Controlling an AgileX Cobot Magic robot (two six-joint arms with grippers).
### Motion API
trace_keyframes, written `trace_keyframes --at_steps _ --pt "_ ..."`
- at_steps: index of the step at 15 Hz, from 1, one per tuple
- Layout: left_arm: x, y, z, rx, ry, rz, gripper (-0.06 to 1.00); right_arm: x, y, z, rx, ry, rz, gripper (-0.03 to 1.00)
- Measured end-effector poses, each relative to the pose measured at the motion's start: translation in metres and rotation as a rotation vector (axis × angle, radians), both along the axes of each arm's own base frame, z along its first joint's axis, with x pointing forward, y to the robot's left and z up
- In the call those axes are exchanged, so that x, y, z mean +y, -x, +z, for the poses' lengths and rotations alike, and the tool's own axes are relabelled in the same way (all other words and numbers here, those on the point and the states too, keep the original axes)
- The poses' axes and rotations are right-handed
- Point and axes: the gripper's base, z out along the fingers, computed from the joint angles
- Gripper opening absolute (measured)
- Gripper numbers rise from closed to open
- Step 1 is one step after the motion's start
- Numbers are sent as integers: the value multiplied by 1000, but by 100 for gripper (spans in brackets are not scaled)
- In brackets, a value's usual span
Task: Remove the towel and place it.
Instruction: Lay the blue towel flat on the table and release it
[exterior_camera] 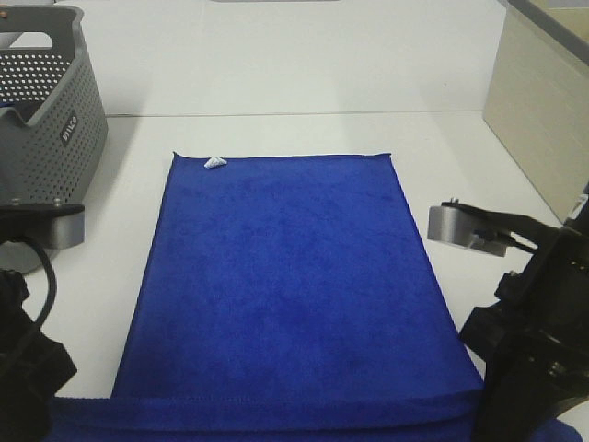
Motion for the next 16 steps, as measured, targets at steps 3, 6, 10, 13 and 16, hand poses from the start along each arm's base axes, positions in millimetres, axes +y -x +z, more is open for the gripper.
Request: trace_keyframes --at_steps 3,6,10,13,16 --pt "-6 -10 -27 83 -28 -23 0 2 -8 -35 147 52 0 2" --pt "-10 -16 -51 138 -40 -35 0 4 -13 -67 244 77 1 2" --pt "-11 -18 -69 190 -63 -50 0 5 -16 -86 270 73 2 2" --pt "-14 -20 -86 240 -85 -72 0 6 -15 -100 319 87 -9 2" --pt "-25 -15 -90 230 -102 -131 0 4 -15 -106 328 103 -3 2"
